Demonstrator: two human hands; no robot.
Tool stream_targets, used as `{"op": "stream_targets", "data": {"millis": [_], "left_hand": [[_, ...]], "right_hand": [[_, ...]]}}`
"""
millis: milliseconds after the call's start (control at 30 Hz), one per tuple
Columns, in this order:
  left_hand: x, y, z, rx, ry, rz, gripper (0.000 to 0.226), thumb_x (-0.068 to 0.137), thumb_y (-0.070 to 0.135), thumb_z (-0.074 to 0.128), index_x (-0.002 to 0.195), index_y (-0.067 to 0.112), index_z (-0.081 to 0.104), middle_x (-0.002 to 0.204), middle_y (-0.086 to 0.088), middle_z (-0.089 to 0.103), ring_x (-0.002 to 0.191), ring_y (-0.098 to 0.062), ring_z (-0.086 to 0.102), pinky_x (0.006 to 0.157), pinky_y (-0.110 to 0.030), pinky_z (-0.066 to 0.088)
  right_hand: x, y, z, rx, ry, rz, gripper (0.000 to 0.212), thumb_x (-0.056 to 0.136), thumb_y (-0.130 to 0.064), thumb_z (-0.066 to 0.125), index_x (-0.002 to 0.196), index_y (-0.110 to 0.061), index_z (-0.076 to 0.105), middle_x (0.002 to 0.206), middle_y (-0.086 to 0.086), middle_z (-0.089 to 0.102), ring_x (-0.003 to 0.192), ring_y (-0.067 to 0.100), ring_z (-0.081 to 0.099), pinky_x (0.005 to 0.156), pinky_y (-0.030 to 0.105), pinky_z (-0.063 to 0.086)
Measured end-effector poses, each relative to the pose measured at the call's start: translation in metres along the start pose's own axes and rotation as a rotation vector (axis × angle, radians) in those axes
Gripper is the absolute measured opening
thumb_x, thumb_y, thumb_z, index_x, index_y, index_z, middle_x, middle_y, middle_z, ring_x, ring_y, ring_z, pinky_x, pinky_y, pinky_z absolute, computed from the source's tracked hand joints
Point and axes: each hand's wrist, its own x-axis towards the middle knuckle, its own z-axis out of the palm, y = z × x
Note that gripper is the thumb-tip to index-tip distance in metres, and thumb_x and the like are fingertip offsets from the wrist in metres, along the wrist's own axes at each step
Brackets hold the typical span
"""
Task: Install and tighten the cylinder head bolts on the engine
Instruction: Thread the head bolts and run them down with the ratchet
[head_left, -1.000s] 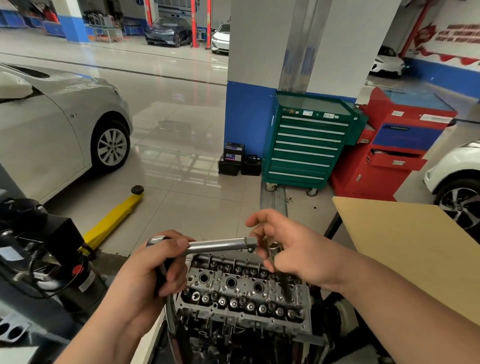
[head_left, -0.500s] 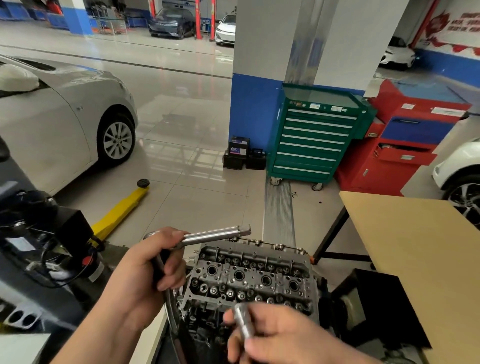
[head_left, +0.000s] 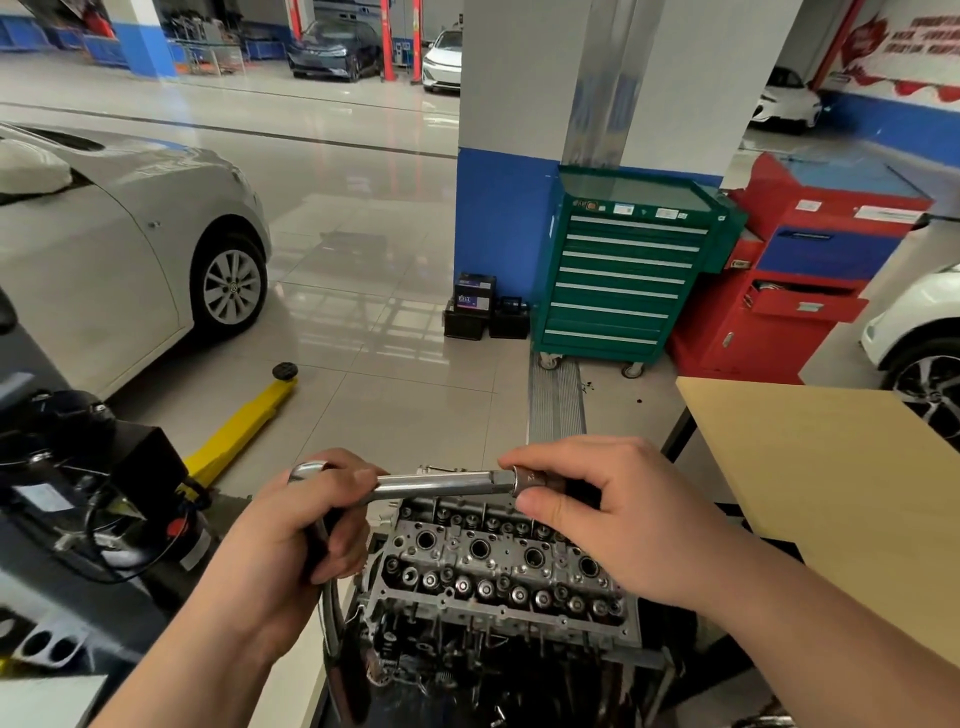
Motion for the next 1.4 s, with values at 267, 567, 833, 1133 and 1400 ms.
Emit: {"op": "stream_targets", "data": {"millis": [267, 567, 833, 1133, 1400], "left_hand": [[-0.003, 0.005, 0.004, 0.153, 0.069, 0.097, 0.048, 0.062, 0.032, 0.082, 0.077, -0.004, 0.055, 0.053, -0.013, 0.027, 0.044, -0.016, 0.021, 0.044, -0.019, 0.023], [-0.009, 0.004, 0.009, 0.19, 0.041, 0.071, 0.046, 0.064, 0.033, 0.082, 0.077, -0.002, 0.055, 0.055, -0.012, 0.028, 0.049, -0.018, 0.021, 0.049, -0.028, 0.019], [0.018, 0.042, 0.027, 0.522, -0.175, -0.109, 0.052, 0.071, 0.056, 0.084, 0.099, 0.013, 0.076, 0.064, -0.005, 0.052, 0.051, -0.016, 0.041, 0.044, -0.022, 0.035], [0.097, 0.064, 0.096, 0.106, -0.359, -0.473, 0.022, 0.105, 0.03, 0.058, 0.106, 0.008, 0.064, 0.086, -0.012, 0.071, 0.065, -0.022, 0.068, 0.059, -0.03, 0.058], [0.131, 0.038, 0.137, 0.107, -0.289, -0.465, 0.023, 0.106, 0.024, 0.059, 0.103, 0.003, 0.069, 0.089, -0.017, 0.075, 0.087, -0.035, 0.072, 0.081, -0.043, 0.064]], "right_hand": [[0.002, -0.018, -0.008, -0.326, -0.007, -0.125, 0.037, 0.099, -0.053, 0.046, 0.128, -0.041, 0.066, 0.109, -0.023, 0.069, 0.093, 0.003, 0.062, 0.078, 0.034, 0.052], [-0.001, -0.018, 0.002, -0.4, -0.031, -0.209, 0.034, 0.101, -0.046, 0.047, 0.123, -0.033, 0.068, 0.098, -0.02, 0.067, 0.078, 0.007, 0.061, 0.063, 0.031, 0.047], [0.016, 0.019, 0.034, -0.247, -0.221, -0.01, 0.009, 0.106, -0.042, 0.045, 0.114, -0.043, 0.048, 0.095, -0.017, 0.059, 0.079, 0.003, 0.057, 0.067, 0.03, 0.045], [0.061, 0.065, 0.021, 0.071, -0.059, 0.361, 0.012, 0.104, -0.031, 0.059, 0.113, -0.037, 0.062, 0.105, -0.006, 0.071, 0.097, 0.02, 0.067, 0.083, 0.038, 0.054], [0.041, 0.047, -0.012, 0.963, 0.191, 0.579, 0.034, 0.1, -0.043, 0.062, 0.124, -0.02, 0.069, 0.111, 0.01, 0.071, 0.097, 0.036, 0.072, 0.081, 0.06, 0.061]]}}
